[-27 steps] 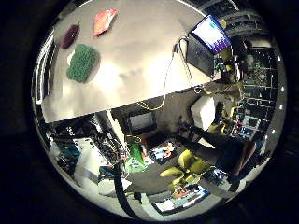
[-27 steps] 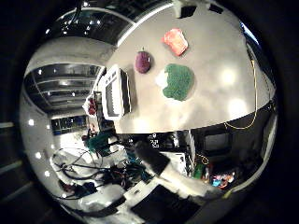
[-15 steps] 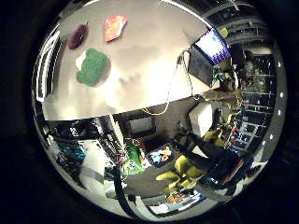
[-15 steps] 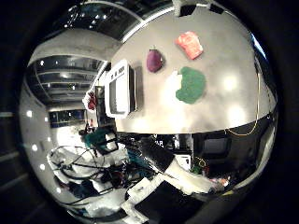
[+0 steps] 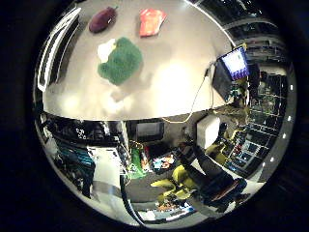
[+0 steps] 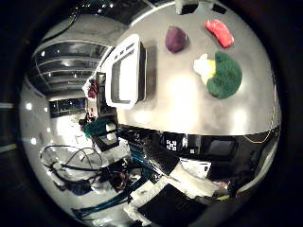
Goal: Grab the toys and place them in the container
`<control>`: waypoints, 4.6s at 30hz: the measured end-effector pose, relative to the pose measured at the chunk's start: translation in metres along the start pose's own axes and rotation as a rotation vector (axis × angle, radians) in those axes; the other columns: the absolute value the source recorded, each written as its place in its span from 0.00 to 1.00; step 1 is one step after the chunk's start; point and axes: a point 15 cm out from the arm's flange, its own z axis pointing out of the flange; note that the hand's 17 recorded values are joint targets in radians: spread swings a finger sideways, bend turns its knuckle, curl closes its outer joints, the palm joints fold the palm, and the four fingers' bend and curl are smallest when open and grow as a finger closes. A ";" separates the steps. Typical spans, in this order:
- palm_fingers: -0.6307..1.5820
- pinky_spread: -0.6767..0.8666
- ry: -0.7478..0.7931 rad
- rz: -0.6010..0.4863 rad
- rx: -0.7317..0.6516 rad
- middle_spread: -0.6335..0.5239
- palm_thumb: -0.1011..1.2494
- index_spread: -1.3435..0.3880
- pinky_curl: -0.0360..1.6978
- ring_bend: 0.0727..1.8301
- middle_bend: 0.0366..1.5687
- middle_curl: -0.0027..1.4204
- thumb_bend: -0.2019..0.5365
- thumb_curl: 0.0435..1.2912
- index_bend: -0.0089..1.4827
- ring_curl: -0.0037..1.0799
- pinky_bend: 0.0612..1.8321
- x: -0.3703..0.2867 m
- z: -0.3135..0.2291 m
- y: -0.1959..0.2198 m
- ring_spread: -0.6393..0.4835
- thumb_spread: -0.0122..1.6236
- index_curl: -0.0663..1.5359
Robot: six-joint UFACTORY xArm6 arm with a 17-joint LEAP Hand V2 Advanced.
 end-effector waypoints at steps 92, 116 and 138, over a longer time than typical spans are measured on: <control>0.82 0.31 0.010 -0.342 0.244 0.47 0.85 0.66 0.70 0.78 0.86 0.43 0.25 0.41 0.81 0.56 0.58 -0.219 -0.120 -0.092 0.41 0.63 0.48; 0.72 0.16 -0.097 -0.644 0.309 0.42 0.66 0.60 0.57 0.69 0.71 0.36 0.23 0.30 0.46 0.47 0.50 -0.429 -0.079 -0.119 0.37 0.75 0.39; 0.29 0.77 0.029 -0.698 0.023 0.60 0.45 0.49 0.28 0.11 0.10 0.20 0.24 0.20 0.12 0.19 0.22 -0.313 -0.057 -0.084 0.78 0.62 0.23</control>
